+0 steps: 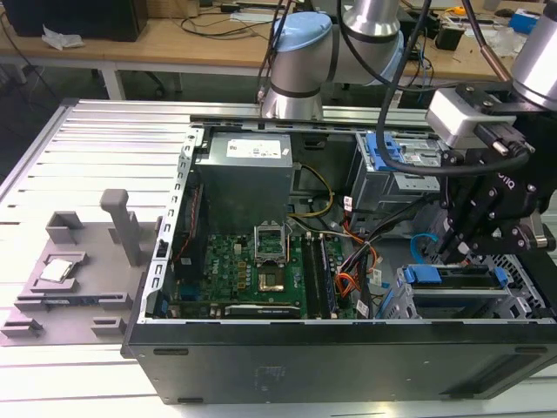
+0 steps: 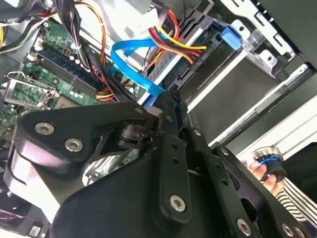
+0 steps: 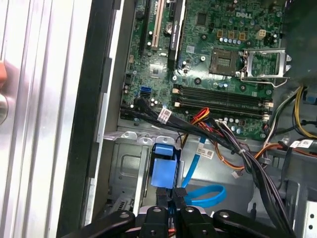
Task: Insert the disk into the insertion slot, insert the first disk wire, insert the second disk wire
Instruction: 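Insert the second disk wire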
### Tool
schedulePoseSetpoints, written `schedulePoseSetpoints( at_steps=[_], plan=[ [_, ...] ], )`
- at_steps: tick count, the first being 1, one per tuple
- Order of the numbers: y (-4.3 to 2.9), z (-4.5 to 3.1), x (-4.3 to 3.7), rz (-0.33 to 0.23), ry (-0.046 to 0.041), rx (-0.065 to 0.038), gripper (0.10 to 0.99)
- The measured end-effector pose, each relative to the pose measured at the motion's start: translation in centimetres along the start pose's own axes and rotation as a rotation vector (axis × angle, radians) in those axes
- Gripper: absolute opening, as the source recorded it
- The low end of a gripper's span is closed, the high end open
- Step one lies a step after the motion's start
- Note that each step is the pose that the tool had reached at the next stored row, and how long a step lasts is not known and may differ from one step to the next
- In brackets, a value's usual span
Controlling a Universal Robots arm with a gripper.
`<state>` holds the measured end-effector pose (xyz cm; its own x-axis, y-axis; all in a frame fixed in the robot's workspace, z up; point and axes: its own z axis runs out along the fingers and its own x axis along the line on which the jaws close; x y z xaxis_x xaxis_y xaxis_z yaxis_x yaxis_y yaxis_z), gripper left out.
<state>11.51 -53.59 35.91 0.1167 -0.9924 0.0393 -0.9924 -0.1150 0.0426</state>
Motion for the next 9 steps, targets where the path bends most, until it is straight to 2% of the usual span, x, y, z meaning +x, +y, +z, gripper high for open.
schedulePoseSetpoints(
  at_steps=[5,9],
  plan=[
    [-0.92,0.38,0.16,0.009,-0.0025,-0.001,0.161],
    [-1.22,0.61,0.21,0.01,-0.0022,-0.001,0.161]
  ],
)
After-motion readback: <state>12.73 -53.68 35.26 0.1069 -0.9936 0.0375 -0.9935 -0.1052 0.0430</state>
